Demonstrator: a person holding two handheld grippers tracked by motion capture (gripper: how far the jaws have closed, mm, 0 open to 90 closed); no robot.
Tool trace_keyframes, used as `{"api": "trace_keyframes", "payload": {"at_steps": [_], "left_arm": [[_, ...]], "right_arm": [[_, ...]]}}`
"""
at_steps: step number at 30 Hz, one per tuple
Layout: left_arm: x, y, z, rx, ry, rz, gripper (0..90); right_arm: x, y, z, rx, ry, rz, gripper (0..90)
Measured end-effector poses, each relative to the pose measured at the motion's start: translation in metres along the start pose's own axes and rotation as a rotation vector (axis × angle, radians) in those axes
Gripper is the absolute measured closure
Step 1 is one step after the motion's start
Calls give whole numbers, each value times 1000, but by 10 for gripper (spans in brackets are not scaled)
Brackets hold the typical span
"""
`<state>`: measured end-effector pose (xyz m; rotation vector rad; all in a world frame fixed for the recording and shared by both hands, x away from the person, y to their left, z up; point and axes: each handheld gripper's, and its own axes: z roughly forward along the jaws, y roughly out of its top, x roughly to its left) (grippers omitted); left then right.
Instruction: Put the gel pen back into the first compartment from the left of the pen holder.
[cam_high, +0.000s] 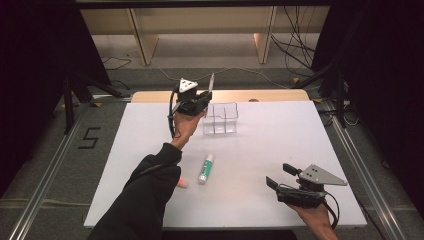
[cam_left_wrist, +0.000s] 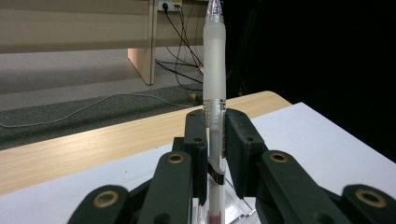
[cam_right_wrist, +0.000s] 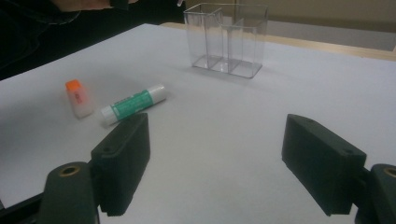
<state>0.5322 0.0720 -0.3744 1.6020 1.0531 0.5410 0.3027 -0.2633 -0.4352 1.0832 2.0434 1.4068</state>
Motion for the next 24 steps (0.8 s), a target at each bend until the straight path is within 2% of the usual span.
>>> {"api": "trace_keyframes", "payload": {"at_steps": [14, 24], "left_arm": [[5, -3, 14, -36, 49, -4, 790], [6, -9, 21, -44, 58, -4, 790]], "right_arm": [[0, 0, 0, -1, 3, -3, 244], [0, 0, 0, -2, 6, 1, 246]]}}
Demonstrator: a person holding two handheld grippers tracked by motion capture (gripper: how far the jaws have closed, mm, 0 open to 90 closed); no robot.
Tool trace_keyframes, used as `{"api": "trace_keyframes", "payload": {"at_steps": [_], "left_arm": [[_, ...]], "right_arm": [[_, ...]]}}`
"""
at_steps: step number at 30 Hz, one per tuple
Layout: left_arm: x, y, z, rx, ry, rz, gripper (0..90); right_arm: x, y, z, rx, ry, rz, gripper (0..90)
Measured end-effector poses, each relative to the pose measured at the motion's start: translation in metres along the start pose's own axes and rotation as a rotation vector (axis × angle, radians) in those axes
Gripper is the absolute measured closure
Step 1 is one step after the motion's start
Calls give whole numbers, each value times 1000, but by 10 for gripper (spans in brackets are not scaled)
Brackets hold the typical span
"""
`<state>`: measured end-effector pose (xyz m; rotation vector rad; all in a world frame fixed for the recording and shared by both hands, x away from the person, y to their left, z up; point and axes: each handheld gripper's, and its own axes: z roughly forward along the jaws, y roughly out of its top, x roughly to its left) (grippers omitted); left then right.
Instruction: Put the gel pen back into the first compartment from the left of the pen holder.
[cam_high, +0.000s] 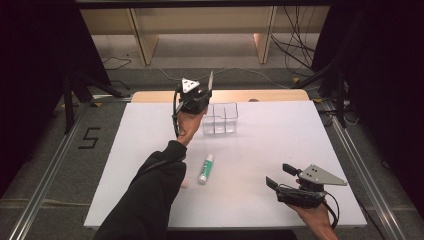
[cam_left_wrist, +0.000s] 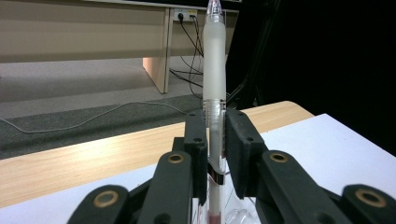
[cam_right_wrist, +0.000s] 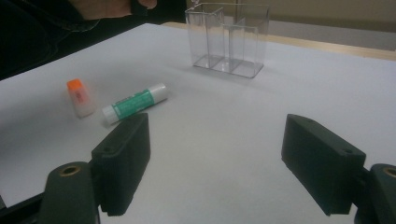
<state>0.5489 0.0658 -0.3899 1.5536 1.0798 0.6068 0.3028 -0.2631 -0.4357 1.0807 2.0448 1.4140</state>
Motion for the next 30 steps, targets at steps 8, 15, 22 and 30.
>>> {"api": "trace_keyframes", "payload": {"at_steps": [8, 15, 22, 30], "left_arm": [[0, -5, 3, -4, 6, 3, 789], [1, -12, 4, 2, 12, 17, 789], [1, -15, 2, 15, 14, 30, 788], [2, -19, -1, 43, 25, 51, 784]], "right_arm": [[0, 0, 0, 2, 1, 1, 246], [0, 0, 0, 3, 2, 0, 246], [0, 0, 0, 3, 0, 0, 246], [1, 0, 0, 2, -1, -1, 246]]}}
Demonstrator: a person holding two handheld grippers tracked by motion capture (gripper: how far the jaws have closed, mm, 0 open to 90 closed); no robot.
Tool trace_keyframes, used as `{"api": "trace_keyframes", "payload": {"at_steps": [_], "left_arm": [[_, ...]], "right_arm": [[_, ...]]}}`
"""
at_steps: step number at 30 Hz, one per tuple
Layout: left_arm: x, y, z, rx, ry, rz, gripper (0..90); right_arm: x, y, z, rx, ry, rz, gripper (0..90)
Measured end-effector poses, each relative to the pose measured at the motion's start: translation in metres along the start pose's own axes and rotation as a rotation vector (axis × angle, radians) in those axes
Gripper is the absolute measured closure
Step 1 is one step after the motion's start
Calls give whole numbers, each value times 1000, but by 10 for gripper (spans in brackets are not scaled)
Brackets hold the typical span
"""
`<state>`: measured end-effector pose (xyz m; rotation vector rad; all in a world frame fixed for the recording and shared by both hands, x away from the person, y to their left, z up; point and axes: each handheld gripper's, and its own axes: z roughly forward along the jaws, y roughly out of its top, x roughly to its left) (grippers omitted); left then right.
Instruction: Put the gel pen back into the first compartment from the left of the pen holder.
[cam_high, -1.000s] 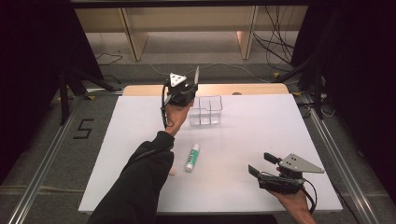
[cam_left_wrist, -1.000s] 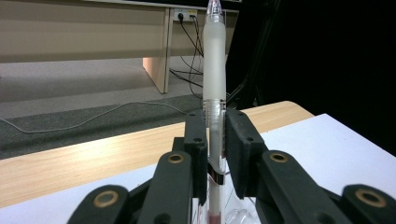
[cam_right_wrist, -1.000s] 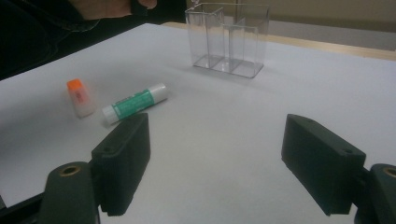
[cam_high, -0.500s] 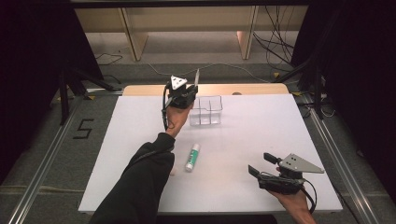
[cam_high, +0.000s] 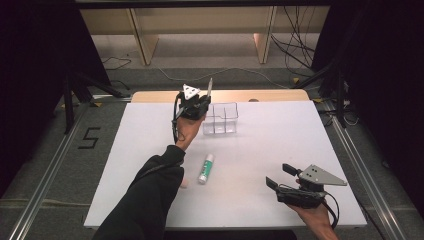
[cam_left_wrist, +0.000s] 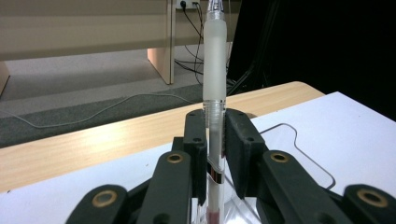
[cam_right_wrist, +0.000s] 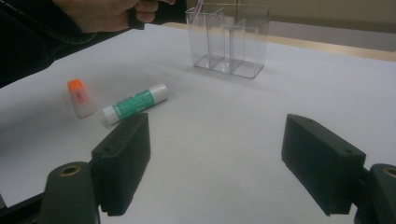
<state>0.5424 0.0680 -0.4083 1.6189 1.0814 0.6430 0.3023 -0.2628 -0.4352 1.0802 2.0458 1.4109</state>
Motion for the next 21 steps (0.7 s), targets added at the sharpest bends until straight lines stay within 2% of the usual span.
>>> {"api": "trace_keyframes", "payload": {"at_steps": [6, 8, 10, 14, 16, 18, 21], "left_arm": [[1, -4, -5, 47, 6, 17, 773], [1, -2, -8, 63, 6, 8, 693], [0, 1, -12, 78, 19, 7, 515], [4, 10, -30, 111, -39, -32, 379], [7, 13, -42, 112, -58, -37, 356], [11, 15, -53, 139, -91, -50, 332], [14, 12, -67, 159, -119, -41, 309]], "right_arm": [[0, 0, 0, 3, -1, 1, 246], [0, 0, 1, 4, 0, 2, 246], [0, 0, 1, 5, -3, 2, 246], [-1, 0, 1, 4, -5, -1, 246], [-1, 0, 0, 4, -6, 1, 246], [0, 0, 0, 4, -6, 2, 246], [0, 0, 1, 5, -4, 2, 246]]}}
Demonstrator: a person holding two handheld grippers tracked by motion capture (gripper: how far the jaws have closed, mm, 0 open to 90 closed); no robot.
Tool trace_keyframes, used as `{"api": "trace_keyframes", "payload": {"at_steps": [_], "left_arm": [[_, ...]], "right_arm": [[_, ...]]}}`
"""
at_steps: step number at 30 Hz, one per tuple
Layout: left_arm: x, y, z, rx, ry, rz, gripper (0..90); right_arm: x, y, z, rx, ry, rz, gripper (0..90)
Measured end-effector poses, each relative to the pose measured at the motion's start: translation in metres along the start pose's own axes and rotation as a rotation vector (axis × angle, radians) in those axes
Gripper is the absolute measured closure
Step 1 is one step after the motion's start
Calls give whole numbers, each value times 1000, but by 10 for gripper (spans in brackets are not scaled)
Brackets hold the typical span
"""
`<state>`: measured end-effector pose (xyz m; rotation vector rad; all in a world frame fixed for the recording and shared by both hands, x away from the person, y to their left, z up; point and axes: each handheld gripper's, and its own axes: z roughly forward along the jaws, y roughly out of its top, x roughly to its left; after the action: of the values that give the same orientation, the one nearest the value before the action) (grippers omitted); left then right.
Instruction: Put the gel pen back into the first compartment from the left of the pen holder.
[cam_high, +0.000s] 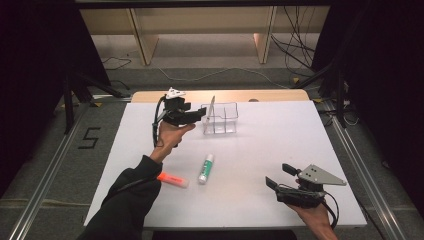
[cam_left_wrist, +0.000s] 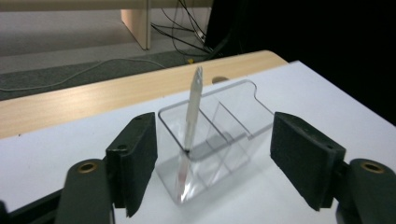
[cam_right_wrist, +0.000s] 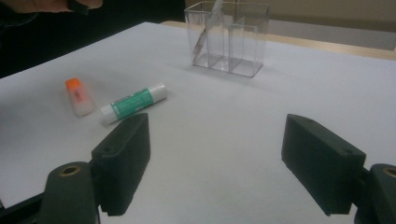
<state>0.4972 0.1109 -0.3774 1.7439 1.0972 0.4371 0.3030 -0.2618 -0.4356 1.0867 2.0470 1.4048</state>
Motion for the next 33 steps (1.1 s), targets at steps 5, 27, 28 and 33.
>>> {"api": "trace_keyframes", "payload": {"at_steps": [5, 27, 28, 33], "left_arm": [[2, -10, -15, 48, -21, 35, 282], [-1, -33, -50, 222, -111, 194, 231], [-1, -33, -52, 225, -113, 202, 230], [1, -36, -59, 229, -119, 213, 224]], "right_arm": [[1, 0, 1, 3, 4, -3, 246], [3, 1, 1, 0, 14, -15, 245], [3, 1, 0, -1, 15, -18, 246], [2, 1, 1, 1, 15, -17, 246]]}}
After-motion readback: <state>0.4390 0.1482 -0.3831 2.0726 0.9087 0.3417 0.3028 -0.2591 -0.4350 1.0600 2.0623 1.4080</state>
